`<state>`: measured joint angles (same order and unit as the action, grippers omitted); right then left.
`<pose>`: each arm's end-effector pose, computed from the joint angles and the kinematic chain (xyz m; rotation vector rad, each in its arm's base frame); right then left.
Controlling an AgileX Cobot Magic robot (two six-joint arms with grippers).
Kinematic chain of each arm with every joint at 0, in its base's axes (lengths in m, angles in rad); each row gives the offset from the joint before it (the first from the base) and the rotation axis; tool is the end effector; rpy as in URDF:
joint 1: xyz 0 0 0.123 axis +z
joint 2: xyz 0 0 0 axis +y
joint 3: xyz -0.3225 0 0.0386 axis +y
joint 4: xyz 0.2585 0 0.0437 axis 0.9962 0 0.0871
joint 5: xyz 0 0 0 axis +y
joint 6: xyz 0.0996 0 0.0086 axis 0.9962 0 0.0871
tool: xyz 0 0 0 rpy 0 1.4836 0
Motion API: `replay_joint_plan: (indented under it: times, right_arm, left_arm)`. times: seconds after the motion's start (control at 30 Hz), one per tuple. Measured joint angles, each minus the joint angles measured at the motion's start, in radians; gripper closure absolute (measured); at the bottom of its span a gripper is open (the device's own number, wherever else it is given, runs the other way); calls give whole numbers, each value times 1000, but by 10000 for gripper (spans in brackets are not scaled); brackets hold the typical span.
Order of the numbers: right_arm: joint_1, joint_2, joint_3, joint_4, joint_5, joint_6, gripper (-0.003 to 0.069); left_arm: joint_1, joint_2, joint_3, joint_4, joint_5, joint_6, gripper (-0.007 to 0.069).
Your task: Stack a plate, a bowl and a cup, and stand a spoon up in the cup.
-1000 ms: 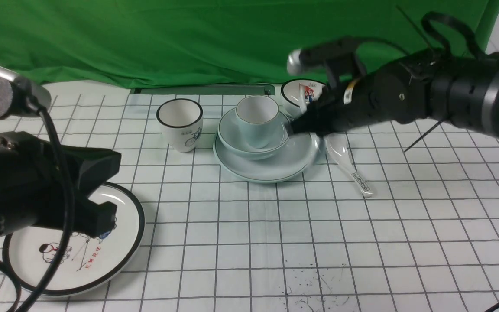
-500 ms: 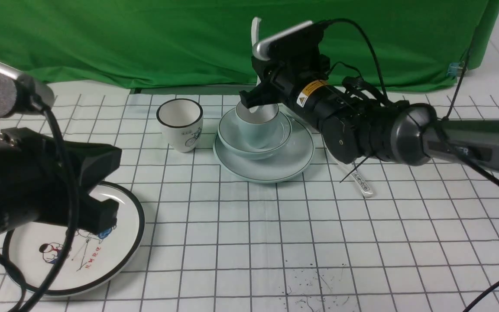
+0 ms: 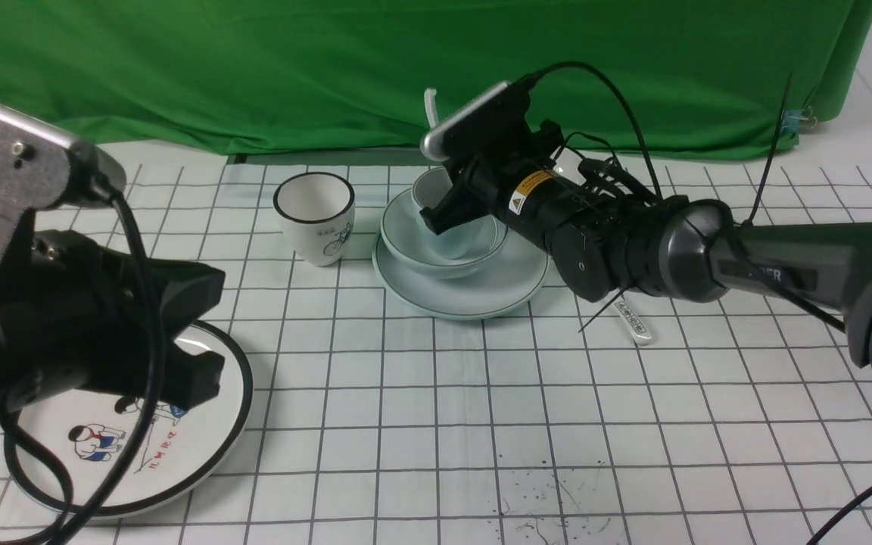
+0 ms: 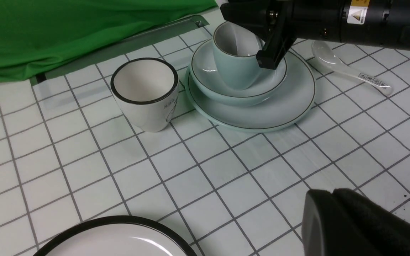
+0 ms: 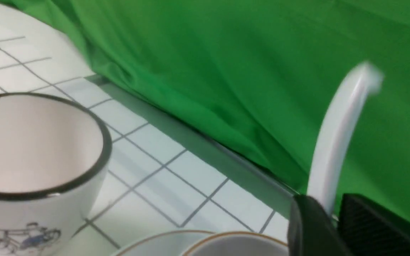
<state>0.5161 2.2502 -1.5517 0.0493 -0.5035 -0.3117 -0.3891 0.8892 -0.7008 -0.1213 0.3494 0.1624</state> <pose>0.4866 0.2733 0.2060 -0.6264 1.5608 0.1665 0.1639 -0.0717 0.3489 0.4658 1.9739 -0.2576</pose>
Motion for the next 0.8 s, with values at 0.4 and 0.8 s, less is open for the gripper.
replay_joint_plan:
  times: [0.4,0.8]
  right_arm:
    - [11,-204,-1,0,298,-78,362]
    - [19,-892,55,-6,1187,-45,649]
  left_arm:
    - [0,-26,0,0,5,2,656]
    - [0,-314,50,71,-91,23,656]
